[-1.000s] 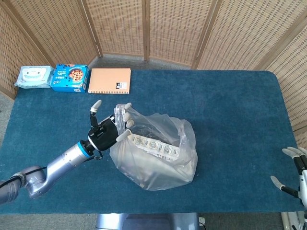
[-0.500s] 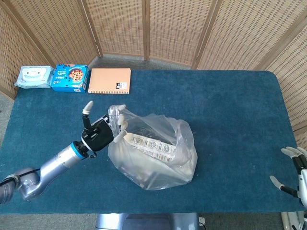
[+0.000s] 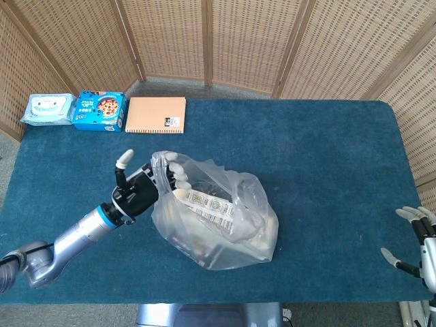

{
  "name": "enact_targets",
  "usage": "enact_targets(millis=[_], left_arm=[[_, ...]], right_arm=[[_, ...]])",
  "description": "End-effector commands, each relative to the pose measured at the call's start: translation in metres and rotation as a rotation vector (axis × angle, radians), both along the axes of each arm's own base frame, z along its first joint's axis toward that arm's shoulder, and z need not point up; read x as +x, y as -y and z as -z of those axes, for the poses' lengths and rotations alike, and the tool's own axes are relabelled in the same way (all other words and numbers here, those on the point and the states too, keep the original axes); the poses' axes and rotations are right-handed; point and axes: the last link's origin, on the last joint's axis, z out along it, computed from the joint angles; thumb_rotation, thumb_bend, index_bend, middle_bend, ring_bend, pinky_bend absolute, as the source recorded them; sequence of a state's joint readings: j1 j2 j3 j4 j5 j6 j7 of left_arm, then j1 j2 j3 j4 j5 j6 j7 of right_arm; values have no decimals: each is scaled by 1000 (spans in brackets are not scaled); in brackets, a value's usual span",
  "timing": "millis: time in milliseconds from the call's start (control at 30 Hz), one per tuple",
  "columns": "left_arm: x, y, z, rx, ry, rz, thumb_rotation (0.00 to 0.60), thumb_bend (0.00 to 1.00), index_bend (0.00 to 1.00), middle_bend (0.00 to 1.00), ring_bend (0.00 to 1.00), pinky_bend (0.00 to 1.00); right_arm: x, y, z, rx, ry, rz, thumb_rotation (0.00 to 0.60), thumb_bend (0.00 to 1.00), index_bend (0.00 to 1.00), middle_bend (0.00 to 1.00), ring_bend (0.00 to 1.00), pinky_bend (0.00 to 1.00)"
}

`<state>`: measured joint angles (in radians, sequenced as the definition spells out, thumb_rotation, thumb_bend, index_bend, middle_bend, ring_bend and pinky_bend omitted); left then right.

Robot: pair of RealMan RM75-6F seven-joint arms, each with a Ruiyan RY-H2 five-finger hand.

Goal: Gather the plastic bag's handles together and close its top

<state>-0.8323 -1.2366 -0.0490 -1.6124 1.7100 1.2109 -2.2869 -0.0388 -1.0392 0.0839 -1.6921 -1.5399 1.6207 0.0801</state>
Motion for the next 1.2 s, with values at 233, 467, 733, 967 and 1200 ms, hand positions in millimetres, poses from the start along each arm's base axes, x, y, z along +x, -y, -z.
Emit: enact_targets(millis=[233,467,733,967,1200], left_arm=[[5,-5,25,-32,-134,-12,0,280,179,329,293,286],[20,-20,32,-60,-122,-38,0,279,175,323,288,286],[24,-32,11,92,-224,33,0,300,176,323,278,263],[16,-17,-1,206,-305,71,0,326,176,323,275,258],[13,-8,-25,266,-281,71,0,325,176,323,275,258]], right_arm=[[-1,-1,-1,-5,0,1,546,188,234,233,165,156],[0,-1,-2,-7,0,0,540,188,234,233,165,156],[-4,3,-7,-26,-8,-9,544,187,205,233,165,155],[-4,17,-4,-18,-6,-47,543,184,189,231,165,155],[7,56,12,3,83,-171,542,132,188,230,164,155]])
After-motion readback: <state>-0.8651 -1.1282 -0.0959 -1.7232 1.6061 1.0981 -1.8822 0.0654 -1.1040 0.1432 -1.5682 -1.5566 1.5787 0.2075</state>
